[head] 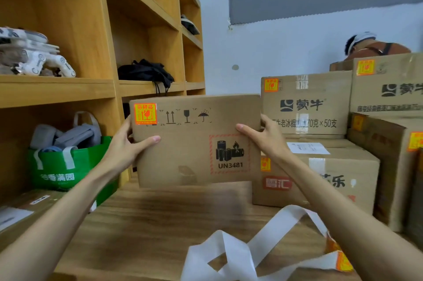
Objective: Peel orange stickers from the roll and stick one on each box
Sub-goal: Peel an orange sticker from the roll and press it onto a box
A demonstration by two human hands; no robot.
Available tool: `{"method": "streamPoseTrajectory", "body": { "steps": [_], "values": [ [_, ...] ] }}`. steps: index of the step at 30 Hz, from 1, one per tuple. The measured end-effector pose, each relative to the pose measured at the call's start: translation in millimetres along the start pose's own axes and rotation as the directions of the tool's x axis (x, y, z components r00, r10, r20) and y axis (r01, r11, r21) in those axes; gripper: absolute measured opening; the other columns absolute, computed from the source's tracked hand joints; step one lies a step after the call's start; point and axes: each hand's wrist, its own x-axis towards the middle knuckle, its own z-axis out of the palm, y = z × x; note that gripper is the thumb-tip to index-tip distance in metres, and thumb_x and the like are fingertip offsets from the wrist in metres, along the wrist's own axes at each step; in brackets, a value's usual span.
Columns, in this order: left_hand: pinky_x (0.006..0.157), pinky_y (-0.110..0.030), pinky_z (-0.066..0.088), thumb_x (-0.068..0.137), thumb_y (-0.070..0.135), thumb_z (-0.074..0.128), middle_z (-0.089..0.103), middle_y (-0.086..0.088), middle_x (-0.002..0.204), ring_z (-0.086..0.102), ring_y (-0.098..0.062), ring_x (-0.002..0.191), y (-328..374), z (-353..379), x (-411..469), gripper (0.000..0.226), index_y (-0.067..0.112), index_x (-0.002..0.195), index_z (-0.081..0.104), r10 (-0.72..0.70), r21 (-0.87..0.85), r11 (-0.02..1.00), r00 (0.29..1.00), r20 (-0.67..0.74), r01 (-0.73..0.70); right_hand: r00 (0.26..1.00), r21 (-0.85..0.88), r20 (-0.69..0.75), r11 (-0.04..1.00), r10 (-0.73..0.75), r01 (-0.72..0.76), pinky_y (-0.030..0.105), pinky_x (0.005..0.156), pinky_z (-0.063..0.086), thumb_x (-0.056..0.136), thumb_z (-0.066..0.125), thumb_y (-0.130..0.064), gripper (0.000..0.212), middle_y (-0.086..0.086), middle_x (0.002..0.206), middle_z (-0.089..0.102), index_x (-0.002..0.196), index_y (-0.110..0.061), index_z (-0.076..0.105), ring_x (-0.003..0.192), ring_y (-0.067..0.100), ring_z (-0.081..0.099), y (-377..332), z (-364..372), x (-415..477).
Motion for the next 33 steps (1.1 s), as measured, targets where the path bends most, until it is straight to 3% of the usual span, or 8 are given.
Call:
{"method": "streamPoseTrajectory", "body": {
  "steps": [5,10,13,18,23,26,29,33],
  "values": [
    [0.078,-0.016,0.041,0.088,0.031,0.076,0.056,0.011,0.13,0.051,0.007,0.105,46.2,16.4,29.0,0.076,0.033,0.152,0.036,0.111,0.004,0.994,0.994,0.0,-0.111,1.0,0.048,-0.021,0.999,0.016,-0.015,0.025,0.072,0.059,0.083,0.078,-0.03,0.041,0.001,0.105,0.074,0.117,-0.011,0.065,0.088,0.006,0.072,-17.5,-40.5,7.7],
    [0.077,-0.017,0.042,0.086,0.028,0.077,0.058,0.021,0.12,0.054,0.006,0.102,76.1,23.0,48.9,0.074,0.047,0.145,0.036,0.167,0.01,0.986,0.986,0.014,-0.167,0.995,0.059,-0.083,0.997,0.058,-0.053,0.017,0.064,0.054,0.086,0.075,-0.036,0.042,-0.005,0.102,0.073,0.119,-0.011,0.063,0.086,0.002,0.07,-13.4,-52.2,10.0],
    [0.078,-0.02,0.042,0.086,0.031,0.077,0.055,0.01,0.131,0.054,-0.007,0.113,86.5,23.8,56.7,0.08,0.04,0.153,0.033,0.183,0.021,0.983,0.983,0.005,-0.183,0.994,0.07,-0.105,0.997,0.039,-0.032,0.016,0.061,0.053,0.087,0.075,-0.032,0.039,-0.004,0.1,0.073,0.117,-0.009,0.064,0.08,-0.001,0.07,-22.7,-61.3,14.6],
    [0.081,-0.019,0.041,0.086,0.033,0.077,0.055,0.018,0.123,0.05,-0.011,0.12,101.4,49.4,59.7,0.074,0.051,0.143,0.033,0.212,-0.032,0.977,0.977,-0.023,-0.213,0.991,0.017,-0.135,1.0,-0.003,0.006,0.03,0.08,0.059,0.084,0.076,-0.036,0.045,0.0,0.104,0.074,0.119,-0.009,0.064,0.091,0.01,0.072,-39.6,-97.1,23.6],
    [0.086,-0.024,0.049,0.084,0.037,0.079,0.059,0.012,0.131,0.055,0.001,0.113,104.2,110.0,55.9,0.082,0.038,0.153,0.034,0.224,-0.136,0.965,0.975,-0.007,-0.223,0.99,-0.024,-0.141,1.0,0.009,-0.013,0.019,0.069,0.057,0.088,0.073,-0.025,0.04,0.006,0.107,0.072,0.121,-0.006,0.061,0.085,0.008,0.073,-44.1,-155.4,20.2],
    [0.096,-0.037,0.054,0.082,0.04,0.081,0.061,0.01,0.133,0.059,-0.007,0.117,107.7,151.7,54.3,0.085,0.038,0.153,0.034,0.213,-0.197,0.958,0.977,0.001,-0.208,0.985,-0.018,-0.169,0.999,0.041,-0.044,0.037,0.081,0.06,0.085,0.077,-0.026,0.043,0.009,0.11,0.073,0.122,-0.009,0.062,0.094,0.019,0.073,-35.3,-191.7,14.7],
    [0.08,-0.015,0.054,0.084,0.035,0.081,0.063,0.021,0.121,0.06,0.015,0.102,115.8,190.6,51.0,0.081,0.038,0.151,0.036,0.22,-0.276,0.939,0.975,0.024,-0.205,0.979,-0.037,-0.199,0.998,0.044,-0.053,0.036,0.088,0.059,0.088,0.073,-0.017,0.039,0.012,0.116,0.071,0.123,-0.004,0.061,0.102,0.022,0.07,-34.4,-223.0,6.8],
    [0.08,-0.012,0.052,0.084,0.033,0.08,0.061,0.024,0.118,0.059,0.017,0.101,121.5,233.2,49.0,0.085,0.036,0.155,0.032,0.209,-0.337,0.924,0.977,0.048,-0.181,0.975,-0.086,-0.214,0.993,0.066,-0.086,0.02,0.074,0.057,0.091,0.069,-0.013,0.031,0.007,0.111,0.07,0.12,-0.005,0.061,0.091,0.012,0.07,-31.8,-257.2,-0.2]
  ]
}}
